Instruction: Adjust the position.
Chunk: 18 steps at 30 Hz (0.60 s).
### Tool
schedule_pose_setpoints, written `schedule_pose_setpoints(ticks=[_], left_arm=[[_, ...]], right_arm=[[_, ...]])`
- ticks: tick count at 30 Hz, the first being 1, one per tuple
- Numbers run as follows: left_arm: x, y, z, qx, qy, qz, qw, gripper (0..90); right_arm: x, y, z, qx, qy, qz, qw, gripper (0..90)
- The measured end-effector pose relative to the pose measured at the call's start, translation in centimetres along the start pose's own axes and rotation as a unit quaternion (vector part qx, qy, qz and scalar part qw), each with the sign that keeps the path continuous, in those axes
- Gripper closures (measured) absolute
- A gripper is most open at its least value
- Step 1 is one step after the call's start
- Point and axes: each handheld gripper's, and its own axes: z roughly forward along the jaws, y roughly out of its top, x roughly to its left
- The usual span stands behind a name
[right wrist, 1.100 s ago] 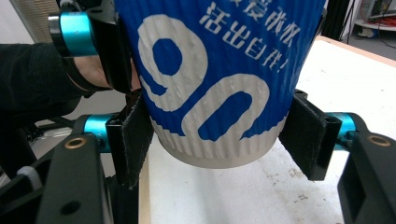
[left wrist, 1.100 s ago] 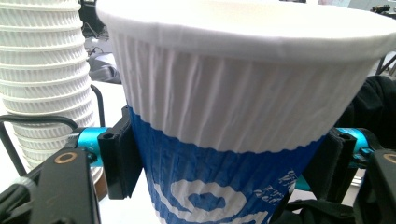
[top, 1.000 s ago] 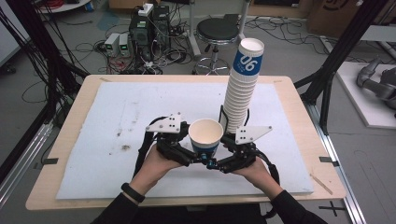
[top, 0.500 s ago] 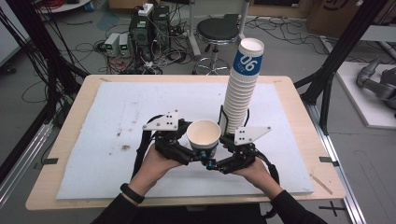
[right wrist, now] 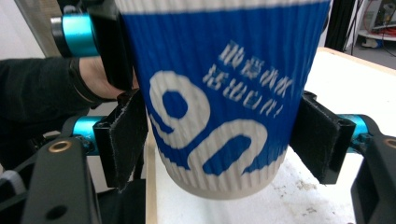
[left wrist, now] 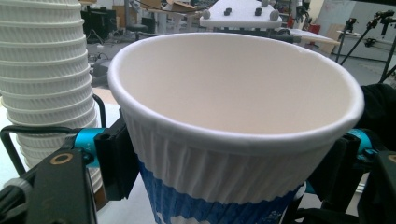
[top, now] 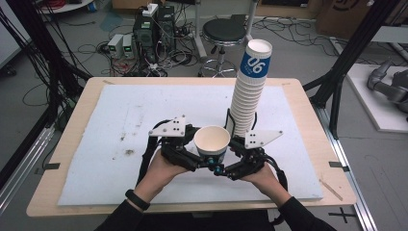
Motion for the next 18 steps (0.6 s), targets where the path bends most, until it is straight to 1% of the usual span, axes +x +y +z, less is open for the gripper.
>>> schedule_pose_setpoints(ticks=[3, 5, 7, 12, 16, 18], left_arm=[[0.0, -0.06, 0.06, -0.001, -0.001, 0.0, 1.0, 24.2], [-0.01, -0.08, 0.08, -0.001, -0.001, -0.001, 1.0, 24.3], [-0.01, -0.1, 0.1, 0.0, 0.0, 0.0, 1.0, 24.2], [-0.08, 0.0, 0.08, 0.0, 0.001, -0.004, 1.0, 21.0], [-0.16, 0.21, -0.13, -0.012, 0.005, -0.007, 0.9999, 18.9], [-0.2, 0.29, -0.2, -0.014, 0.006, -0.007, 0.9999, 18.9]], right_arm=[[0.05, 0.03, -0.01, -0.005, 0.0, 0.004, 1.0, 24.9], [0.02, 0.02, -0.02, -0.005, -0.002, 0.006, 1.0, 27.6], [-0.03, 0.02, -0.01, -0.004, -0.001, 0.005, 1.0, 28.1], [-0.11, -0.01, 0.01, -0.003, 0.004, 0.006, 1.0, 28.3], [-0.17, -0.03, 0.08, -0.003, 0.003, 0.0, 1.0, 28.3], [-0.16, -0.03, 0.09, -0.005, 0.005, 0.001, 1.0, 28.3]])
